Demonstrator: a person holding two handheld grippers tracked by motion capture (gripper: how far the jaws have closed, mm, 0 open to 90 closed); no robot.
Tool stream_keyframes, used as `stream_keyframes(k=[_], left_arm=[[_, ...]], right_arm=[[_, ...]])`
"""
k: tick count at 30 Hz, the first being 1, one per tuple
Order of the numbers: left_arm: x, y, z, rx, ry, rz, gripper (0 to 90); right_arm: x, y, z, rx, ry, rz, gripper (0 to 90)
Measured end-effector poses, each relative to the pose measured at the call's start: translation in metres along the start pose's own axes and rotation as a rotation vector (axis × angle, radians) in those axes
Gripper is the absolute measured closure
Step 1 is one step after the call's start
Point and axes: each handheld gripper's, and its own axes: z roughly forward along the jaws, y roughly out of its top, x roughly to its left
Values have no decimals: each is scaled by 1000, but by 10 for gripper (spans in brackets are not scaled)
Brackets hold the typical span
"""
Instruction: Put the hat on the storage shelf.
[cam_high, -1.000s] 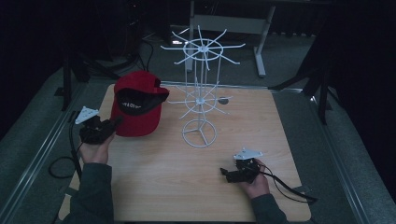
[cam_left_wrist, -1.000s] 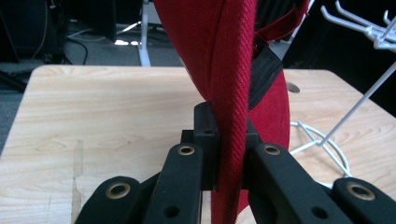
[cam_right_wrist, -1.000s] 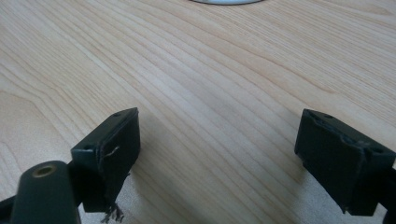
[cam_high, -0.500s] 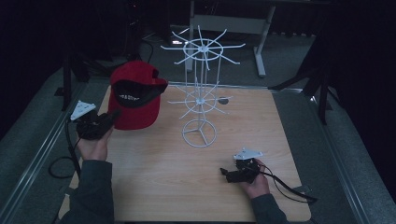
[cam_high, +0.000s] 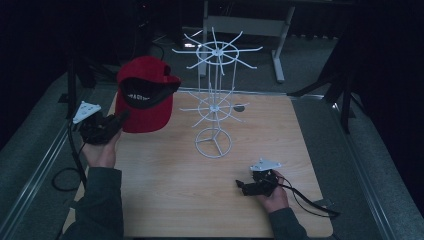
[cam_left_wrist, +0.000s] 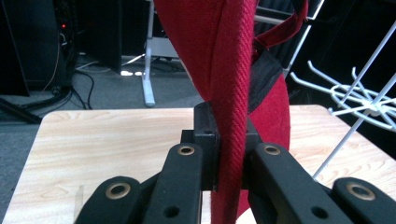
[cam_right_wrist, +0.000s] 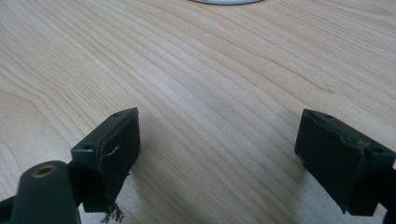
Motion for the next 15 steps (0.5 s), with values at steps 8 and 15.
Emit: stream_keyframes(k=[8, 15], left_arm=[[-6, 9, -2, -21, -4, 11, 860], [-11, 16, -6, -43, -12, 20, 860]], right_arm=[[0, 0, 0, -1, -2, -3, 140], [0, 0, 0, -1, -1, -1, 139]])
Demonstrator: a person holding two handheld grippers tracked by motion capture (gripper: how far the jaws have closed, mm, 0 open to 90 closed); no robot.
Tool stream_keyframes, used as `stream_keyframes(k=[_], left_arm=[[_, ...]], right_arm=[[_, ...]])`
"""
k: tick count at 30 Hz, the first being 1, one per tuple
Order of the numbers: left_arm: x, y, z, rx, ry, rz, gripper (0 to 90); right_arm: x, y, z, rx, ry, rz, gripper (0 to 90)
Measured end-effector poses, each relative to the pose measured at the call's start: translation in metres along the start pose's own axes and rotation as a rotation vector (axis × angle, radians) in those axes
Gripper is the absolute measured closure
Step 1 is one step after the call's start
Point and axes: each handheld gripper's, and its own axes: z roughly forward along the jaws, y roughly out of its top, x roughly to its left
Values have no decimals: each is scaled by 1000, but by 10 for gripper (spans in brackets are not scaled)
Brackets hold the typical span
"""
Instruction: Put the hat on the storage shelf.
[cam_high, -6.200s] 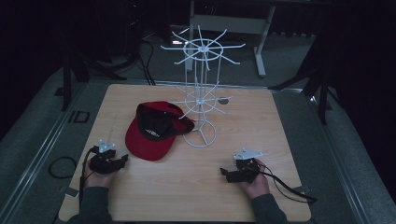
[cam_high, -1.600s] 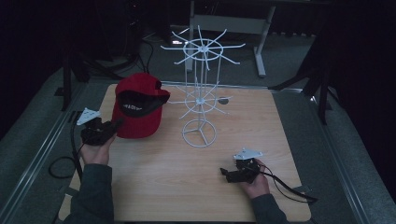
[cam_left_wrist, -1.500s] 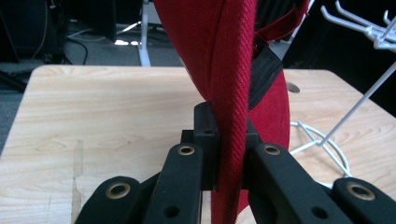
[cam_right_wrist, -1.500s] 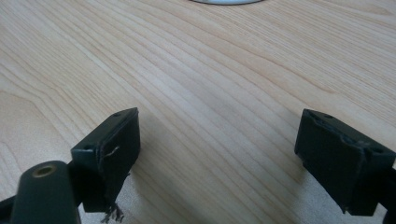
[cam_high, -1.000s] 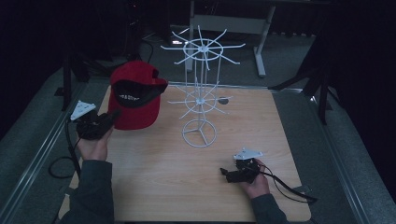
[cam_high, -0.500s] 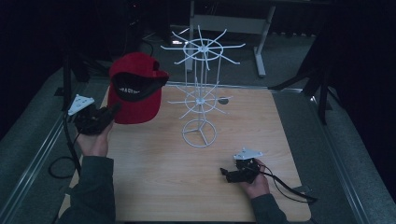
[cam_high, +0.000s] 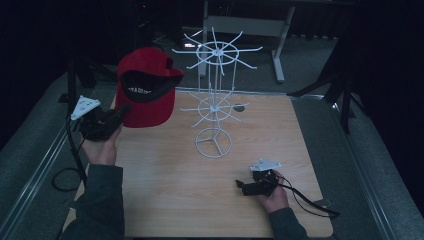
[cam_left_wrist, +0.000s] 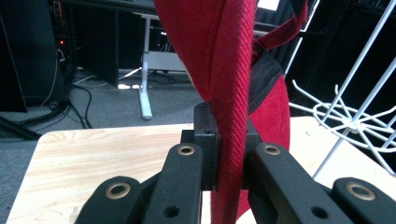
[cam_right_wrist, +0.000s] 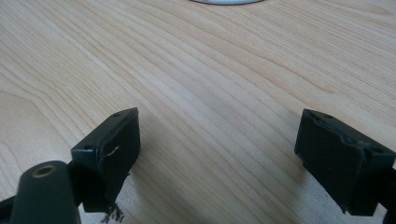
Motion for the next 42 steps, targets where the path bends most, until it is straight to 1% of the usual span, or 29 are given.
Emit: stream_keyframes(k=[4, 8, 10, 15, 22, 25, 31, 34, 36, 37, 40, 42], left_arm=[[-2, 6, -2, -20, -5, 0, 860], [-4, 13, -4, -25, -12, 6, 861], [-6, 16, -5, -34, -16, 2, 860], [-9, 23, -8, -45, -19, 13, 860], [-13, 31, -14, -70, -31, 16, 861], [-15, 35, -17, -75, -29, 21, 861], [-21, 42, -25, -103, -39, 24, 860], [-24, 45, -30, -117, -43, 35, 860], [-24, 46, -31, -119, -45, 37, 860], [-25, 48, -33, -128, -46, 39, 860], [-25, 50, -36, -136, -49, 30, 860], [-25, 51, -39, -153, -47, 32, 860]], right_arm=[[0, 0, 0, 2, 1, 2, 139], [0, 0, 0, 2, 2, 2, 139], [0, 0, 0, 2, 2, 2, 139], [0, 0, 0, 3, 2, 2, 138], [0, 0, 0, 2, 2, -1, 138], [0, 0, 0, 2, 2, -1, 138], [0, 0, 0, 3, 3, 1, 139], [0, 0, 0, 4, 2, 0, 138], [0, 0, 0, 4, 3, 0, 138], [0, 0, 0, 4, 3, 0, 139], [0, 0, 0, 4, 3, -1, 138], [0, 0, 0, 4, 3, -1, 138]])
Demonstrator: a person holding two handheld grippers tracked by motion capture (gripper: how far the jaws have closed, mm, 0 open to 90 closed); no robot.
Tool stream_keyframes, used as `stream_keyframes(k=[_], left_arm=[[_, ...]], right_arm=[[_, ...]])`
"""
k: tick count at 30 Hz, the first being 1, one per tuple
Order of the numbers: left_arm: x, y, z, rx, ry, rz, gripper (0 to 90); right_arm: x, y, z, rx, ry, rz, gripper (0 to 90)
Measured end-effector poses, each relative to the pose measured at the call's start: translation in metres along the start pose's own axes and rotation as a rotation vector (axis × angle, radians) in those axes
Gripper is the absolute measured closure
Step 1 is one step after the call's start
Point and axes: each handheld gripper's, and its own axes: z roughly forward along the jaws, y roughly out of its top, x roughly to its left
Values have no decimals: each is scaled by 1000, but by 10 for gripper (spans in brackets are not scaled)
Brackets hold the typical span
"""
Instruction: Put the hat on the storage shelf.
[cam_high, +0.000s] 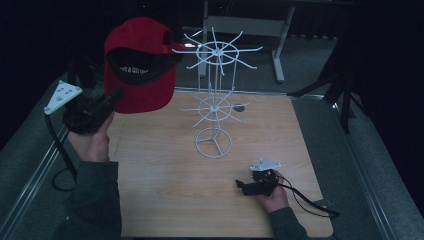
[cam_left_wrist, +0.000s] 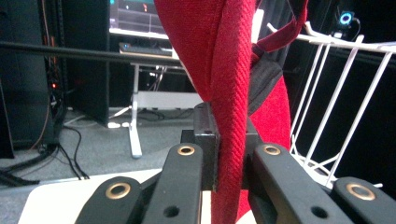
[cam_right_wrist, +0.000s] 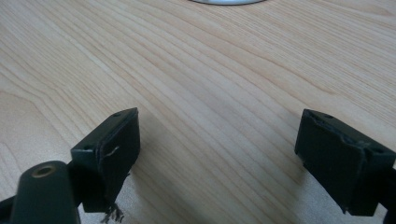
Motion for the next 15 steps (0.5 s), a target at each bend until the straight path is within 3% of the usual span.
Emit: stream_keyframes(k=[8, 15], left_arm=[[-6, 5, -10, -37, -13, 11, 860], [-12, -6, -14, -36, -21, 22, 860]], right_arm=[[0, 0, 0, 0, 0, 0, 139], [0, 0, 0, 0, 0, 1, 138]])
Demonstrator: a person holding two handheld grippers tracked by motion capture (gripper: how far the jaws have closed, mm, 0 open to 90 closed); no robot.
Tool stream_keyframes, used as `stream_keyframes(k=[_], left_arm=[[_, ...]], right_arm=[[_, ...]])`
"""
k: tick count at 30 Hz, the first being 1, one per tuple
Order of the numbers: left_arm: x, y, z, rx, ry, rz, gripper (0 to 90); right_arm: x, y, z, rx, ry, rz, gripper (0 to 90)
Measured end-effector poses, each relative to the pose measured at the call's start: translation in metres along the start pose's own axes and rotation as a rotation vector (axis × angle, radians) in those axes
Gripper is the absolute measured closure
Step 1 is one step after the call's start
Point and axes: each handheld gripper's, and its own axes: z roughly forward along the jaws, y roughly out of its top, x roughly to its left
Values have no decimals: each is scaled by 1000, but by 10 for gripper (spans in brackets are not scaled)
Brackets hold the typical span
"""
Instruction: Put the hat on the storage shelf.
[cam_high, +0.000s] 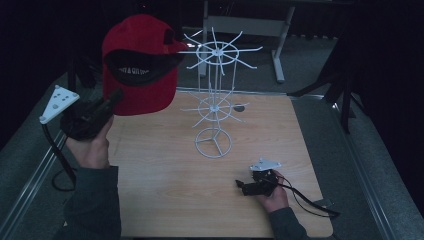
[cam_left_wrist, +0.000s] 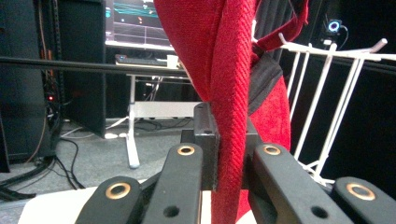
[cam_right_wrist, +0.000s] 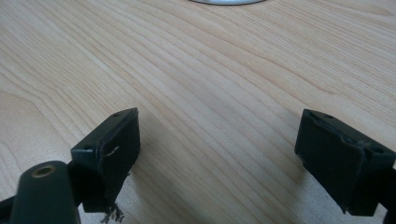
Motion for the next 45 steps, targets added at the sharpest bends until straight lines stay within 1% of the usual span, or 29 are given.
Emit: stream_keyframes(k=[2, 3, 5, 6, 7, 8, 9, 11, 13, 15, 16, 17, 18, 19, 20, 21, 23, 24, 26, 29, 30, 31, 32, 33, 34, 36, 39, 41, 45], left_arm=[[-1, -6, -1, 0, 3, 11, 860], [-1, -6, -1, 0, 3, 11, 860], [0, -12, -2, 3, 7, 9, 860], [0, -21, -4, 8, 10, 5, 860], [0, -21, -4, 8, 10, 5, 860], [0, -32, -5, 11, 15, 7, 860], [0, -32, -5, 11, 15, 7, 860], [0, -44, -5, 19, 18, 13, 860], [-2, -55, -3, 29, 25, 27, 859], [-6, -69, 0, 54, 33, 55, 860], [-8, -74, 2, 64, 37, 66, 860], [-11, -86, 6, 86, 41, 90, 859], [-11, -86, 6, 86, 41, 90, 859], [-14, -95, 12, 115, 34, 95, 859], [-14, -95, 12, 115, 34, 95, 858], [-16, -103, 17, 138, 34, 91, 856], [-16, -105, 19, 146, 33, 89, 854], [-15, -108, 19, 147, 33, 77, 850], [-14, -109, 20, 153, 29, 72, 840], [-13, -110, 19, 165, 20, 76, 827], [-13, -110, 19, 168, 19, 80, 792], [-13, -111, 19, 170, 20, 80, 792], [-12, -112, 19, 180, 6, 73, 717], [-12, -112, 19, 180, 6, 73, 691], [-11, -113, 19, 185, 1, 68, 691], [-9, -114, 19, 202, 6, 60, 615], [-3, -118, 20, 233, 28, 38, 572], [0, -121, 20, 245, 33, 22, 552], [4, -126, 18, 263, 39, 7, 517]], right_arm=[[0, 0, 0, 0, 0, 0, 138], [0, 0, 0, 0, 0, 0, 138], [0, 0, 0, 1, 0, 0, 138], [0, 0, 0, 1, 0, 0, 138], [0, 0, 0, 1, 0, 0, 138], [0, 0, 0, -1, 0, -2, 138], [0, 0, 0, -1, 0, -2, 138], [0, 0, 0, -1, -1, -2, 139], [0, 0, 0, -1, -1, -1, 138], [0, 0, 0, -2, 0, -1, 138], [0, 0, 0, -2, 0, -1, 139], [0, 0, 0, -3, 0, -1, 138], [0, 0, 0, -3, 0, -1, 138], [0, 0, 0, -3, 0, 0, 138], [0, 0, 0, -3, 0, 0, 138], [0, 0, 0, -3, 1, 0, 139], [0, 0, 0, -3, 1, 0, 139], [0, 0, 0, -2, 1, -1, 138], [0, 0, 0, -2, 1, 0, 139], [0, 0, 0, -1, 1, 0, 138], [0, 0, 0, -2, 1, -1, 139], [0, 0, 0, -2, 1, -1, 139], [0, 0, 0, -3, 0, -2, 138], [0, 0, 0, -3, 0, -2, 138], [0, 0, 0, -3, 1, -3, 138], [0, 0, 0, -2, 1, -2, 139], [0, 0, 0, -1, 2, 0, 139], [0, 0, 0, -1, 1, 1, 139], [0, 0, 0, -2, 1, 1, 138]])
